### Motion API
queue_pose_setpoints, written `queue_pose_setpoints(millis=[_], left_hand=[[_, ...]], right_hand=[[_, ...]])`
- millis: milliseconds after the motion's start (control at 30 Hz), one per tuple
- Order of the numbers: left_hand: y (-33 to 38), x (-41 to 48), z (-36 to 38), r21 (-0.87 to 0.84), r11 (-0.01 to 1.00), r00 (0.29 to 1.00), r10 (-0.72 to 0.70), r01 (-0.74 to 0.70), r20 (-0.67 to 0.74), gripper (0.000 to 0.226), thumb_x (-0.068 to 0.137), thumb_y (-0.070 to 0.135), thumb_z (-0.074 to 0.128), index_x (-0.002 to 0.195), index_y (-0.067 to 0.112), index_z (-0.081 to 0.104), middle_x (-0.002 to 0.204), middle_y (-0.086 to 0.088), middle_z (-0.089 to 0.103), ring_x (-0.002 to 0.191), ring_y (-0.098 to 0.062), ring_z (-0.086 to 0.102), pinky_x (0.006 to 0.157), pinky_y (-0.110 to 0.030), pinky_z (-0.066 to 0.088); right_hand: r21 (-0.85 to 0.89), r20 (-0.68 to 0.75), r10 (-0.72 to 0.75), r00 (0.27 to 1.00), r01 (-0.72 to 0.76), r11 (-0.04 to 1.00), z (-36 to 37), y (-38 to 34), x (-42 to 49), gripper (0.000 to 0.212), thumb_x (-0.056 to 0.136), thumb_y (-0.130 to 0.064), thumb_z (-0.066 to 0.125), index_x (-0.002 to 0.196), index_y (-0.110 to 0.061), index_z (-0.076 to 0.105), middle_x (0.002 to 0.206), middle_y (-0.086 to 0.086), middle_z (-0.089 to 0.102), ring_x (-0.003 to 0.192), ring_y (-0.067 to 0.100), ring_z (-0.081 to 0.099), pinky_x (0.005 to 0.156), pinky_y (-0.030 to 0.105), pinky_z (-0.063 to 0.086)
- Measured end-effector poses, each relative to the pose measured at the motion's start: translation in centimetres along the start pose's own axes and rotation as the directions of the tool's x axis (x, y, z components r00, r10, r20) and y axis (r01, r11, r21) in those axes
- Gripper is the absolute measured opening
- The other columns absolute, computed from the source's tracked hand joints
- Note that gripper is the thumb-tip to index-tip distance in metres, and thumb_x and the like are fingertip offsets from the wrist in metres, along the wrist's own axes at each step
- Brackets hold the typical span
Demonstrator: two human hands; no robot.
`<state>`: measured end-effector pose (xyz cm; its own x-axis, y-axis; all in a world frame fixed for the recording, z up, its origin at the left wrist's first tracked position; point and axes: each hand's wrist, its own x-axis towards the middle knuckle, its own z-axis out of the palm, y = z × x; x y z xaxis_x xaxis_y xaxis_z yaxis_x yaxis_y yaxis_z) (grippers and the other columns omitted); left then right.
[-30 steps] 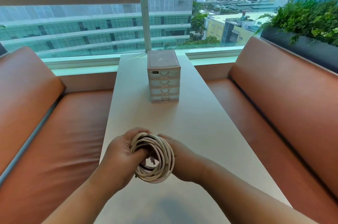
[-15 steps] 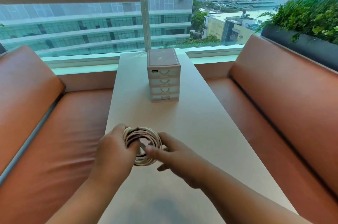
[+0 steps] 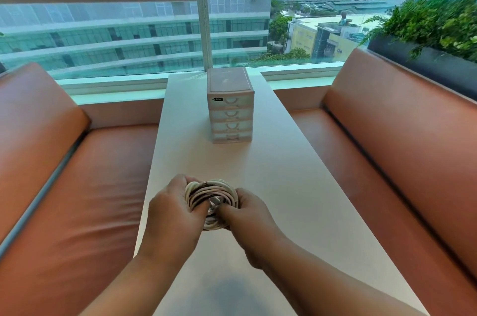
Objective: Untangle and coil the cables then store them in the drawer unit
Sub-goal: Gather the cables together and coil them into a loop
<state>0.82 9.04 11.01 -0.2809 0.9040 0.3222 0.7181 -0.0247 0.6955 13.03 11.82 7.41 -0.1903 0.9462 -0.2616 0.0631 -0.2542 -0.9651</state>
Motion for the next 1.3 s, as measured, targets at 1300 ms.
queue_pose_setpoints(millis=[1300], left_hand=[[-1.6, 0.1, 0.3, -0.374, 0.917, 0.986, -0.162, 0.141, -0.026, 0.037, 0.075, 0.000, 0.064, 0.083, 0.035, 0.058, 0.065, -0.002, 0.062, 0.049, -0.022, 0.051, 0.054, -0.029, 0.047]], right_hand=[[-0.135, 0.268, 0.102, 0.958, -0.068, 0.988, -0.8, -2.1, -0.2, 0.021, 0.076, -0.018, 0.054, 0.094, -0.016, 0.064, 0.093, 0.011, 0.068, 0.076, 0.016, 0.063, 0.064, 0.027, 0.053]])
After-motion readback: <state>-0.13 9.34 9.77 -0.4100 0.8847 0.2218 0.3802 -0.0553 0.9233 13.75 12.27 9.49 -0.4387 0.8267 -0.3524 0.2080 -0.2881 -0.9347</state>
